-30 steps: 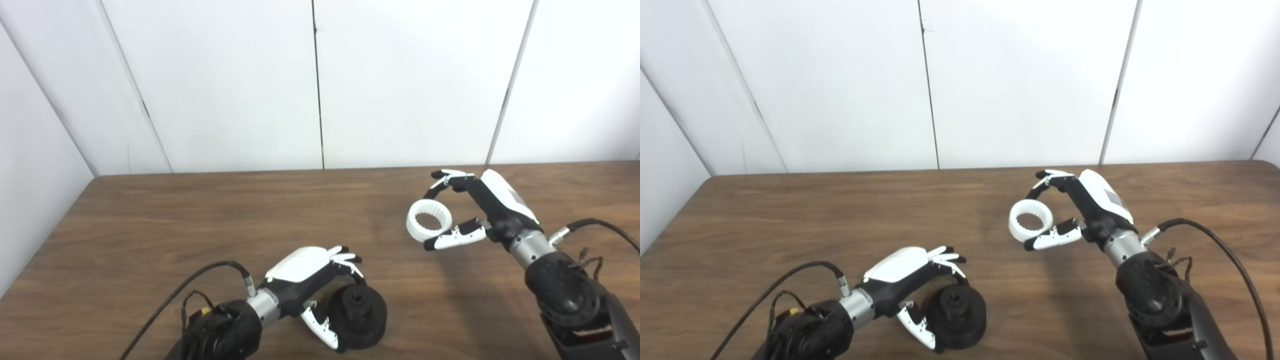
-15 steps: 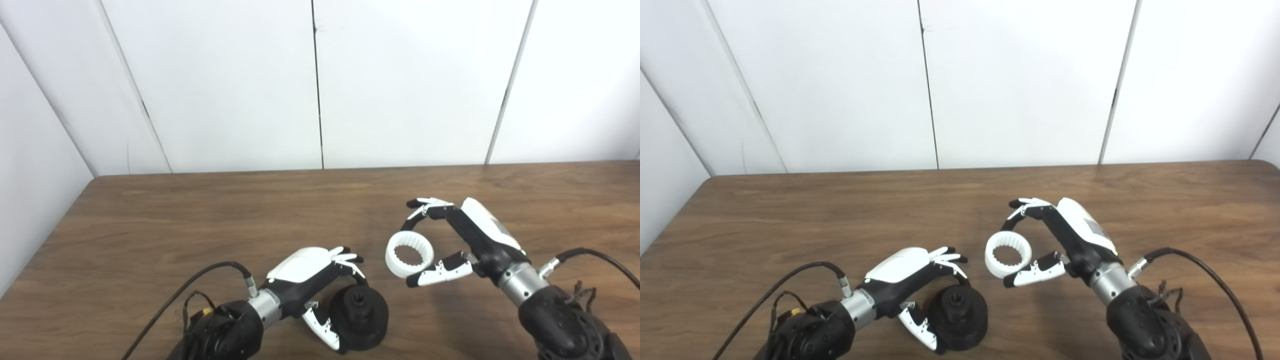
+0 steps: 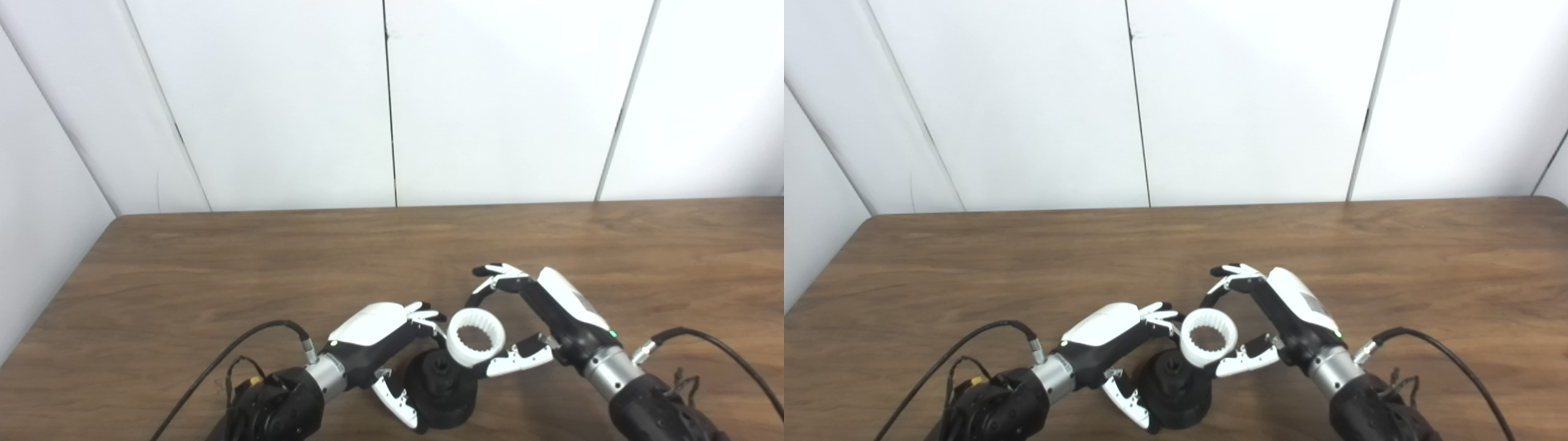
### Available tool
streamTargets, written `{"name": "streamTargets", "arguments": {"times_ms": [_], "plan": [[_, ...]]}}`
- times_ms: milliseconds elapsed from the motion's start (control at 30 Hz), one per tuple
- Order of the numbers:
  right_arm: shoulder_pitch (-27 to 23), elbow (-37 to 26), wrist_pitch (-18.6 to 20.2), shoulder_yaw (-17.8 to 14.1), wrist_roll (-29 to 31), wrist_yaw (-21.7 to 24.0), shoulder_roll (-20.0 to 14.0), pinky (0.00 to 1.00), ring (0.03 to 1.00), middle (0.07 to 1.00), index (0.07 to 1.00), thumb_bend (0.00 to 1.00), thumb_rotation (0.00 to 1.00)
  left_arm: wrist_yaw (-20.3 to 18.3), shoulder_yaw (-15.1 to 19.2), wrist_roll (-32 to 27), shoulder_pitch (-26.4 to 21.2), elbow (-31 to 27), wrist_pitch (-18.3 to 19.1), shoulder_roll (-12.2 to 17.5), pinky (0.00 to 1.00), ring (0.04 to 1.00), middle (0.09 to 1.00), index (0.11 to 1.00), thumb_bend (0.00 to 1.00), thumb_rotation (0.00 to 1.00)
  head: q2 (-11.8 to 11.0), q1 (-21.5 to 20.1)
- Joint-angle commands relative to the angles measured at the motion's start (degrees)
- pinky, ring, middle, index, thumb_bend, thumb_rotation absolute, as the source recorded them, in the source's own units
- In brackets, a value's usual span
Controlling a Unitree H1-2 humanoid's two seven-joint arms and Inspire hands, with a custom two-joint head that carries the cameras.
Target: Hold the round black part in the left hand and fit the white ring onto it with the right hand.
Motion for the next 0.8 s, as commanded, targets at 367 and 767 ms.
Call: {"name": "streamTargets", "arguments": {"times_ms": [367, 767], "plan": [[-1.8, 0.1, -2.5, 1.0, -0.5, -1.1, 2.2, 0.87, 0.930, 0.868, 0.492, 0.52, 0.15, 1.1, -0.2, 0.8, -2.2, 0.5, -1.0, -0.3, 0.82, 0.994, 0.933, 0.661, 0.91, 0.12, 0.1, -0.2], [-1.1, 0.8, -3.3, 3.3, -1.9, -1.2, 2.9, 0.87, 0.930, 0.868, 0.493, 0.52, 0.15, 2.5, 0.1, 0.1, -2.1, 2.1, -2.2, -0.7, 0.82, 0.988, 0.927, 0.654, 0.92, 0.13, 0.1, 0.0]]}}
